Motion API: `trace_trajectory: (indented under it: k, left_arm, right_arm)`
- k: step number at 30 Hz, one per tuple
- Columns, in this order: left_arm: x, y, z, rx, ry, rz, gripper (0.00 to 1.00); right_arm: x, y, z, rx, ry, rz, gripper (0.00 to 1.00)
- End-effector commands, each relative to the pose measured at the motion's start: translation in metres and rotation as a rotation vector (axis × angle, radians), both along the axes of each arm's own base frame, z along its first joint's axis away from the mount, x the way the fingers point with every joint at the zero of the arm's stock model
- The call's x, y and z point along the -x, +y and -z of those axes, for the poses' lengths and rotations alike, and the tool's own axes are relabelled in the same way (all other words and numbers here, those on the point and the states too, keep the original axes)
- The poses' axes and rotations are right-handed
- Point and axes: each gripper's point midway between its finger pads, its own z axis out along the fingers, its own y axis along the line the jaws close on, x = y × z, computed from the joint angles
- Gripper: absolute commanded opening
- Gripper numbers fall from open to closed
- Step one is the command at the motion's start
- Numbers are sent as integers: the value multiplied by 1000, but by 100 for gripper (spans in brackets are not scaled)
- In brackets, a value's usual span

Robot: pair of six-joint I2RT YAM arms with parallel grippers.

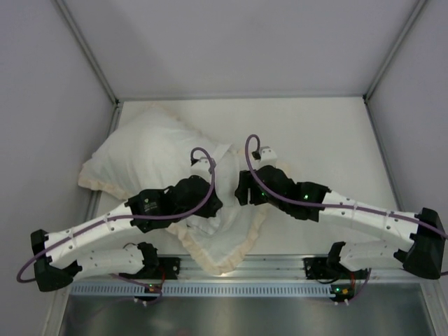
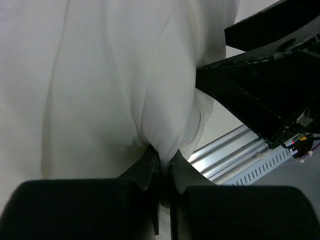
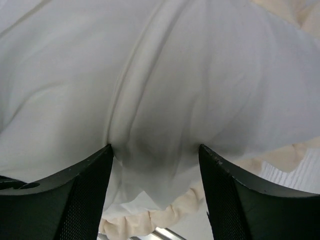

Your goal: Remove the pillowcase from the pillow

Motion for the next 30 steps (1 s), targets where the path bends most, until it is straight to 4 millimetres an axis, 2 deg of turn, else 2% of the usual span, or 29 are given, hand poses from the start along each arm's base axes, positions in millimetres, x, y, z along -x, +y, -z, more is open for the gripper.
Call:
trace_trajectory:
  k: [1, 6, 10, 11, 13, 15, 19, 26, 29, 30]
  left_arm:
    - [-6, -9, -34, 139, -69, -17, 0]
    - [-6, -12, -32, 135, -63, -10, 0]
    - [-7, -13, -25, 116, -55, -11, 0]
    - [-7, -13, -25, 113, -54, -12, 0]
    - [-7, -12, -23, 114, -53, -18, 0]
    - [-7, -11, -24, 113, -56, -19, 0]
    - [-6, -10, -28, 130, -57, -18, 0]
    - [-3, -8, -33, 152, -60, -12, 0]
    - [0, -7, -37, 167, -63, -6, 0]
    - [0, -6, -39, 174, -66, -5, 0]
  right_arm:
    - [-5, 21, -20, -39, -1, -69, 66]
    - [-5, 19, -8, -38, 13, -48, 61]
    - [7, 26, -33, -124, -29, -116, 62]
    - [9, 25, -45, -166, -46, -112, 63]
    - [8, 24, -53, -175, -55, -107, 64]
    - [9, 23, -52, -162, -48, -111, 64]
    - [5, 20, -46, -157, -45, -75, 65]
    - [-4, 28, -22, -95, -11, -38, 63]
    - [-10, 26, -9, -46, 1, -7, 58]
    - [-10, 26, -7, -42, 6, -3, 49]
